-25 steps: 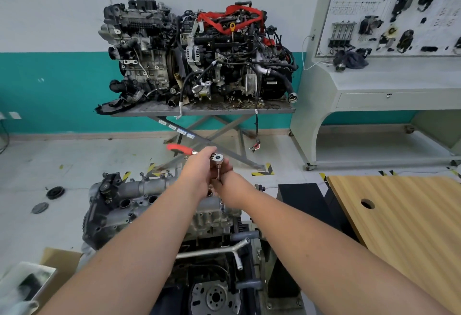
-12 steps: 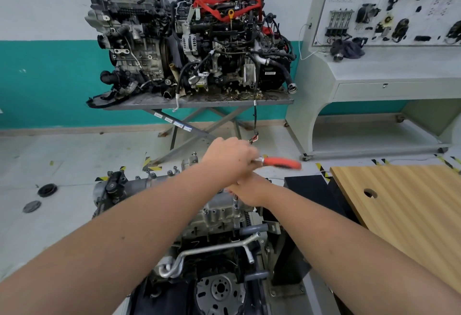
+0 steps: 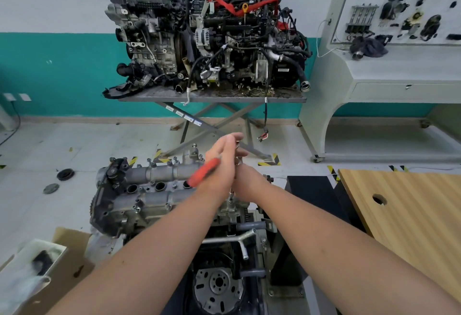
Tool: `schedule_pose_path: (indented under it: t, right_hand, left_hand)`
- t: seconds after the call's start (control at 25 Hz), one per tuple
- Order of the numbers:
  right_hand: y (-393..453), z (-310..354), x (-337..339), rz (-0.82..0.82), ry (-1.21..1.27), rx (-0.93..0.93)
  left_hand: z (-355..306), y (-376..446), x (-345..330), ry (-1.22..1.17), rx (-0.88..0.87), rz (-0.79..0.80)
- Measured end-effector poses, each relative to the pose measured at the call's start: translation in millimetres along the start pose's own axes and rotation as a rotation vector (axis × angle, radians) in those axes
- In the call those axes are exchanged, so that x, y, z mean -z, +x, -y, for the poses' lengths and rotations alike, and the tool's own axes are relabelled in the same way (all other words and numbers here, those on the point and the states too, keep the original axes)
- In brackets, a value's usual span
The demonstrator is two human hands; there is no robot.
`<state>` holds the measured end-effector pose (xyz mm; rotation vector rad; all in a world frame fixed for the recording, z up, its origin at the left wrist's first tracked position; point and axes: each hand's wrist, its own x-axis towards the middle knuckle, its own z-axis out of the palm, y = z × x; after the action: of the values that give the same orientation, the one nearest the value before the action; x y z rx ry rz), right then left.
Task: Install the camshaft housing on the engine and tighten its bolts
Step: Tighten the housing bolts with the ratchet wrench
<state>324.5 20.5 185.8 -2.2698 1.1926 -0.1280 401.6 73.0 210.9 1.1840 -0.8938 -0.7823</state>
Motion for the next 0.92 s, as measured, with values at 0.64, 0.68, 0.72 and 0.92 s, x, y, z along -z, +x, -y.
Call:
schedule_pose_path:
  t: [0.64, 0.68, 0.72, 0.92]
  right_hand:
    - [0.8, 3.7, -7.8, 0.152, -0.040, 0.034]
    - [1.6, 3.5, -9.0, 0.150, -0.015, 0.014]
    - [1.0, 4.0, -9.2, 0.148, -0.002, -0.010]
    - [1.5, 2.0, -12.1, 0.066, 0.180, -0.053]
  left_hand:
    - [-60.0, 48.8, 3.0, 1.411, 0.015, 0.416]
    - [-58.9, 47.6, 1.6, 1.559, -0.105, 0.455]
    - [-54.2, 45.6, 3.2, 1.663, -0.227, 0.467]
    - [-11.9, 26.5, 19.9, 1.405, -0.742, 0.177]
